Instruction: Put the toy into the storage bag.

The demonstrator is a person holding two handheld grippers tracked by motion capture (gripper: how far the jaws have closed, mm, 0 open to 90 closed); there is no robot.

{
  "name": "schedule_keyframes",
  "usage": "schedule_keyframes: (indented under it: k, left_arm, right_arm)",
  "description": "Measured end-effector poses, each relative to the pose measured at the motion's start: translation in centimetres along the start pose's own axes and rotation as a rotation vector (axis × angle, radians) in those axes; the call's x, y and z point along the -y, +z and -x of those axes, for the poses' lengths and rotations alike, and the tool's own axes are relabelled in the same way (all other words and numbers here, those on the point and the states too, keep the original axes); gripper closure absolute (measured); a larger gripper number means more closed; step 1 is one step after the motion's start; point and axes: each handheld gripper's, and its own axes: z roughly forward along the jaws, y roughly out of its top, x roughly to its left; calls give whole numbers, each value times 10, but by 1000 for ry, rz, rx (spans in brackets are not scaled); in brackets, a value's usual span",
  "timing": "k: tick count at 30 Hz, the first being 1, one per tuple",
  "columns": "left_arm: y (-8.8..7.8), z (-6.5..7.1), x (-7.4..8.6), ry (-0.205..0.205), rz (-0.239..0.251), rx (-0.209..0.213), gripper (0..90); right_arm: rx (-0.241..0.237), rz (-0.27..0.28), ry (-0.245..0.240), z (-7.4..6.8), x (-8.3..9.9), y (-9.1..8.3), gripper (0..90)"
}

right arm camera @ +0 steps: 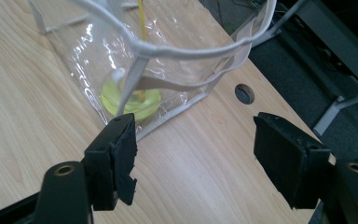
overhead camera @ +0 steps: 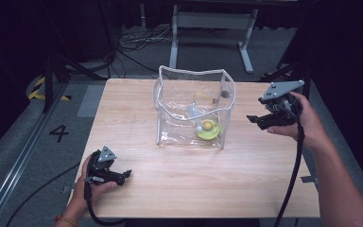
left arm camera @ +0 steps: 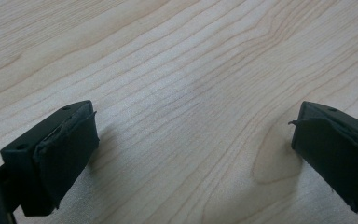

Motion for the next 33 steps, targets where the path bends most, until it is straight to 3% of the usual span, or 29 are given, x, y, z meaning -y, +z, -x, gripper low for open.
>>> schedule_keyframes:
  k: [13,22,33]
  left_arm:
    - [0,0,0,0,0,0,7]
    - [0,0,0,0,0,0,7]
    - [0,0,0,0,0,0,7]
  right_arm:
    - [37,-62,-22,-18,42,26,214]
    - [3,-82,-2,-30,78,44,203]
    - [42,-79,46,-43,126,60,176]
